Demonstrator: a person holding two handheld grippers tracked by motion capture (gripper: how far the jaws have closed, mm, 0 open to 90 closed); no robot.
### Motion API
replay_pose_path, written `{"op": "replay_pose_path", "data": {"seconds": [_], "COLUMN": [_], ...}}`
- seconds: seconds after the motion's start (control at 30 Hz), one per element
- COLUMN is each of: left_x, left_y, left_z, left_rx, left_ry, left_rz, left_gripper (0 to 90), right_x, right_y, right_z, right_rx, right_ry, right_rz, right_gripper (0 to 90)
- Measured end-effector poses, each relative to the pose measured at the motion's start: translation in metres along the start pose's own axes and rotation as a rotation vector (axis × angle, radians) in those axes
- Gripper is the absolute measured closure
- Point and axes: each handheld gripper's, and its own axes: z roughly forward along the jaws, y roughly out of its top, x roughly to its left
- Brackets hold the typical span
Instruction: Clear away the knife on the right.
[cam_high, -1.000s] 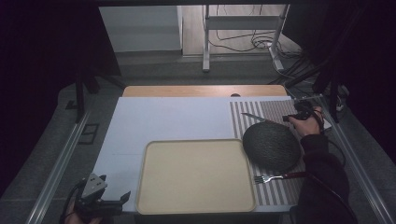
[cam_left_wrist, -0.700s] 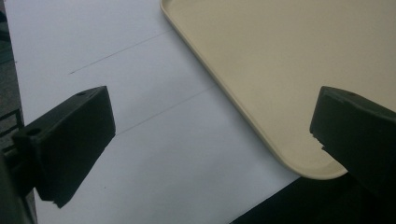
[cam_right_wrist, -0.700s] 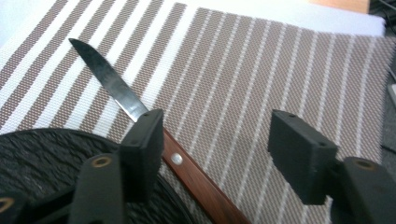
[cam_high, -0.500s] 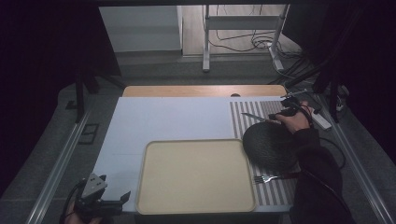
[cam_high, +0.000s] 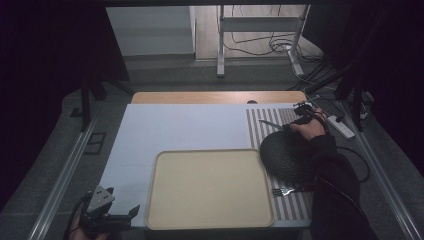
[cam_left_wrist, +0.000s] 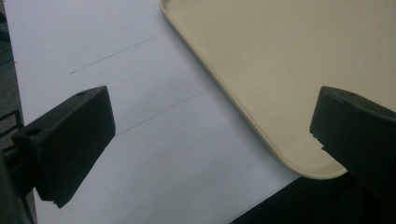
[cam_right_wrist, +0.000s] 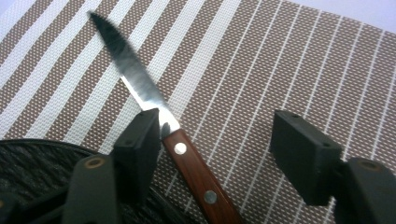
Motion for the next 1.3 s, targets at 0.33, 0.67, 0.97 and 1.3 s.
{"op": "replay_pose_path", "data": {"seconds": [0.33,0.67,0.97,1.3], "left_x": [0.000,-0.001,-0.001,-0.001], "left_y": [0.000,0.000,0.000,0.000], "left_z": [0.000,0.000,0.000,0.001], "left_rx": [0.001,0.005,0.007,0.012], "left_ry": [0.001,0.004,0.005,0.008], "left_rz": [0.003,0.008,0.005,0.008], "left_gripper": [0.0,0.0,0.0,0.0], "right_x": [-0.003,-0.002,-0.006,-0.021], "right_y": [-0.001,-0.004,-0.005,-0.011], "right_z": [0.001,-0.003,-0.005,-0.024], "right_rx": [0.013,0.023,0.012,-0.021], "right_ry": [-0.014,-0.002,-0.010,-0.028], "right_rz": [-0.057,-0.154,-0.179,-0.147], "right_gripper": [52.3,78.3,78.5,78.5]}}
